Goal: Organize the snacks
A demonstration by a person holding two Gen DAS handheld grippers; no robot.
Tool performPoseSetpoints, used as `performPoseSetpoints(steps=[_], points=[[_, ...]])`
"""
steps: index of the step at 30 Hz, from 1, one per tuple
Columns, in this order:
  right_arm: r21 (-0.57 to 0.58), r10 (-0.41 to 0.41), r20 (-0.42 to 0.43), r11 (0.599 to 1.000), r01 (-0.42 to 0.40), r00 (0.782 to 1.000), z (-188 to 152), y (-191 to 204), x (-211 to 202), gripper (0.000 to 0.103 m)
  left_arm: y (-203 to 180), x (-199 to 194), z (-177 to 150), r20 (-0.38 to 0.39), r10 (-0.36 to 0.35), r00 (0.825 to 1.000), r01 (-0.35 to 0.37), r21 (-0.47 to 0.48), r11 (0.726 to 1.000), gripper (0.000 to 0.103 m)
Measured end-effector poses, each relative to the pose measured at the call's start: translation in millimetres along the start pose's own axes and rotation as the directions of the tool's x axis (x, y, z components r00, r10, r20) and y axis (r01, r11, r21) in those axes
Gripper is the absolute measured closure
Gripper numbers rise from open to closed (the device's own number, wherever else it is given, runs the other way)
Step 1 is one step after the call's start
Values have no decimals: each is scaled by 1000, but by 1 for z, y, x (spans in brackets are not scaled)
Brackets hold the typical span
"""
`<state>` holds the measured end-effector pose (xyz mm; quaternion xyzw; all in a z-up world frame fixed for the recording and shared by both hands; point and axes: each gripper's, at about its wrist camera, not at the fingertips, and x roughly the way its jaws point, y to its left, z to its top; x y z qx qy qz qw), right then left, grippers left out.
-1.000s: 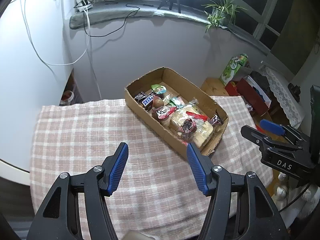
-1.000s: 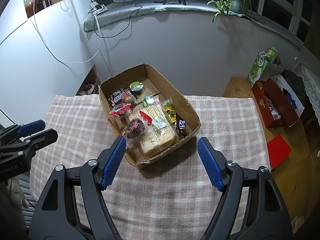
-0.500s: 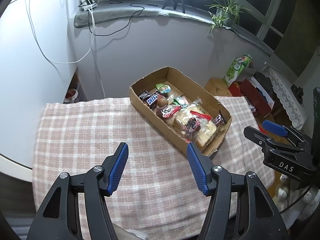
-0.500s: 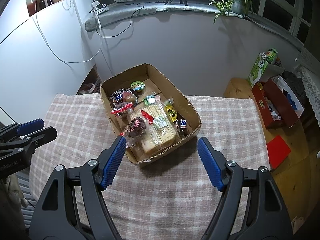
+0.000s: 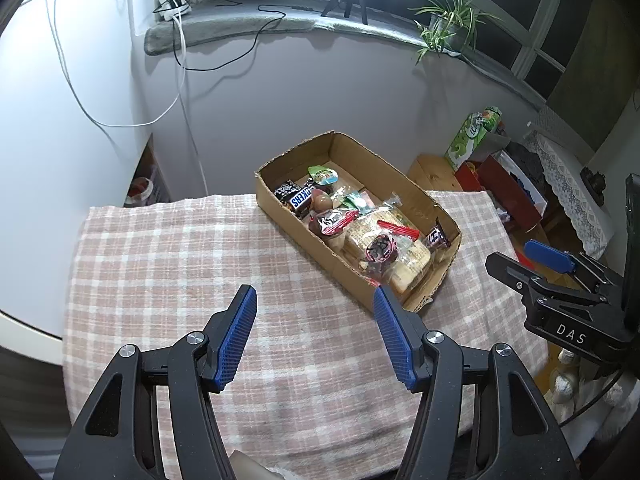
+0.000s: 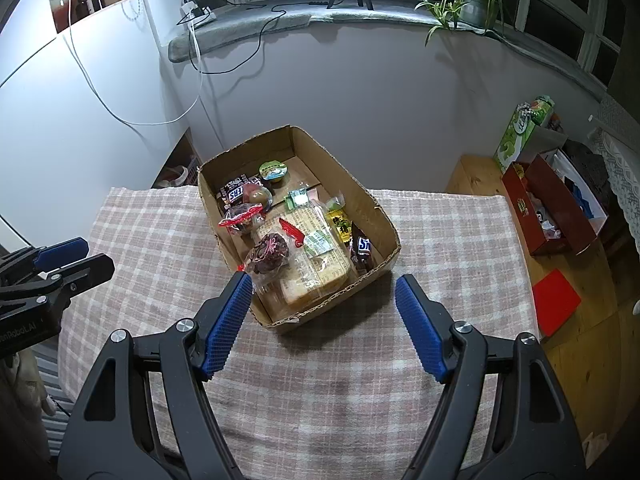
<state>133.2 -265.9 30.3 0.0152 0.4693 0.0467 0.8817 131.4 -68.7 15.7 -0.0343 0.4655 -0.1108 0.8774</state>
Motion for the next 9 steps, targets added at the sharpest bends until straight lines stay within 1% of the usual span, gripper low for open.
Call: performPoseSetpoints(steps=[9], points=[[5,-1,-3,1000,1,1000,-1,1,1,26,-1,1,1,9,-1,1000,0,2,1000,43]])
